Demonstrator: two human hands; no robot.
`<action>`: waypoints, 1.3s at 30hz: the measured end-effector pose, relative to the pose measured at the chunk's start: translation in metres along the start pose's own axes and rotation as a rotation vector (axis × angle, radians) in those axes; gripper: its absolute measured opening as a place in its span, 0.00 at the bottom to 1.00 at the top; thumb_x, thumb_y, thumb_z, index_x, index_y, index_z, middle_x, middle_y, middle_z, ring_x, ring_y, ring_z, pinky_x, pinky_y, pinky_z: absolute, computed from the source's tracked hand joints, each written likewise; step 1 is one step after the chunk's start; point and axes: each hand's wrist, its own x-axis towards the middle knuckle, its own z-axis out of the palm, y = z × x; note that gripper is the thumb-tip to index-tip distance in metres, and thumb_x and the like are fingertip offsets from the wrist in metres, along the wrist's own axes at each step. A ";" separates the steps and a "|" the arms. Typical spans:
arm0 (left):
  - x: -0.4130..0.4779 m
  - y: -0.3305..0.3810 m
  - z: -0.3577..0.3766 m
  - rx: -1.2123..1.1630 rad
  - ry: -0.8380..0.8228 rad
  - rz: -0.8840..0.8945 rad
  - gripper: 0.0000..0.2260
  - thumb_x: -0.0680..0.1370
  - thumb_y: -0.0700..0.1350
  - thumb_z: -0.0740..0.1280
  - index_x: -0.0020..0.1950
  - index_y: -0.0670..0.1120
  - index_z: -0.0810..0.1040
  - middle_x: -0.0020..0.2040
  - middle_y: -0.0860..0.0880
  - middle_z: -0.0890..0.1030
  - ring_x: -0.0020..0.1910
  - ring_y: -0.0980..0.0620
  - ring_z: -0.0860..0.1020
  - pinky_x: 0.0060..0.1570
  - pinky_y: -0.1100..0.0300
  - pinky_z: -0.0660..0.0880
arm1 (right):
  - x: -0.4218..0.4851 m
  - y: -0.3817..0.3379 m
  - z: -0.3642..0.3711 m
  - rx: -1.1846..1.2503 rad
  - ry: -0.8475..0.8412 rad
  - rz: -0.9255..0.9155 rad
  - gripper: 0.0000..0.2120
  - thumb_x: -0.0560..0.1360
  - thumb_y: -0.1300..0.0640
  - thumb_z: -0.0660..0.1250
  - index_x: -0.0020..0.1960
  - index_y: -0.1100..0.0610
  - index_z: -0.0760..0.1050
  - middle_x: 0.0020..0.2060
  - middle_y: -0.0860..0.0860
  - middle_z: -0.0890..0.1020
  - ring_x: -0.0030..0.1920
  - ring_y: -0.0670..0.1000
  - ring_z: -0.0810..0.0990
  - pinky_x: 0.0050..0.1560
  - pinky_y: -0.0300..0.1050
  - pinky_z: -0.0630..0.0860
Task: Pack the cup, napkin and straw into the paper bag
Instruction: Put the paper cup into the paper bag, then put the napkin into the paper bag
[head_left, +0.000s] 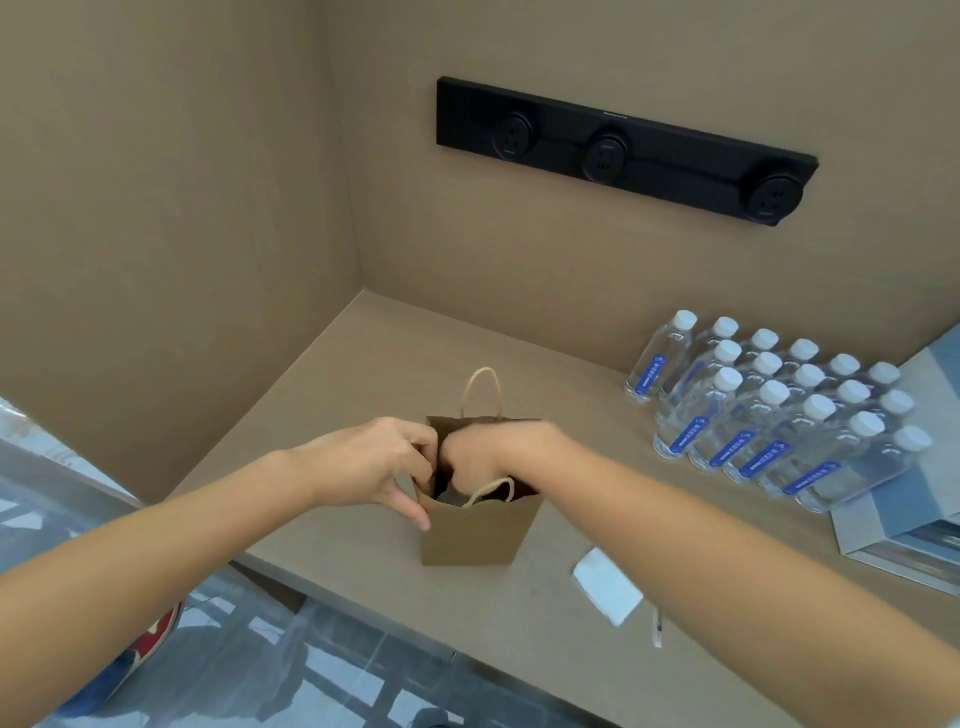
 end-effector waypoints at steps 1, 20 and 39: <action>0.000 -0.005 0.006 0.003 0.010 0.006 0.16 0.68 0.56 0.75 0.44 0.45 0.84 0.47 0.49 0.79 0.44 0.53 0.79 0.43 0.56 0.79 | -0.017 0.006 -0.010 0.067 0.099 -0.052 0.12 0.77 0.58 0.61 0.56 0.56 0.80 0.44 0.53 0.83 0.44 0.54 0.79 0.43 0.44 0.75; 0.008 0.003 0.016 0.068 0.000 0.067 0.19 0.71 0.61 0.70 0.42 0.45 0.81 0.50 0.49 0.77 0.37 0.52 0.78 0.41 0.55 0.78 | -0.001 0.177 0.241 0.635 0.371 0.813 0.11 0.74 0.60 0.64 0.56 0.58 0.72 0.57 0.55 0.78 0.56 0.56 0.77 0.55 0.47 0.76; 0.010 0.005 0.020 0.084 0.033 0.058 0.19 0.71 0.60 0.71 0.44 0.43 0.82 0.51 0.48 0.78 0.40 0.49 0.78 0.40 0.58 0.76 | -0.095 0.060 0.009 0.909 0.890 -0.306 0.10 0.69 0.65 0.73 0.45 0.51 0.84 0.37 0.50 0.84 0.35 0.44 0.79 0.40 0.34 0.74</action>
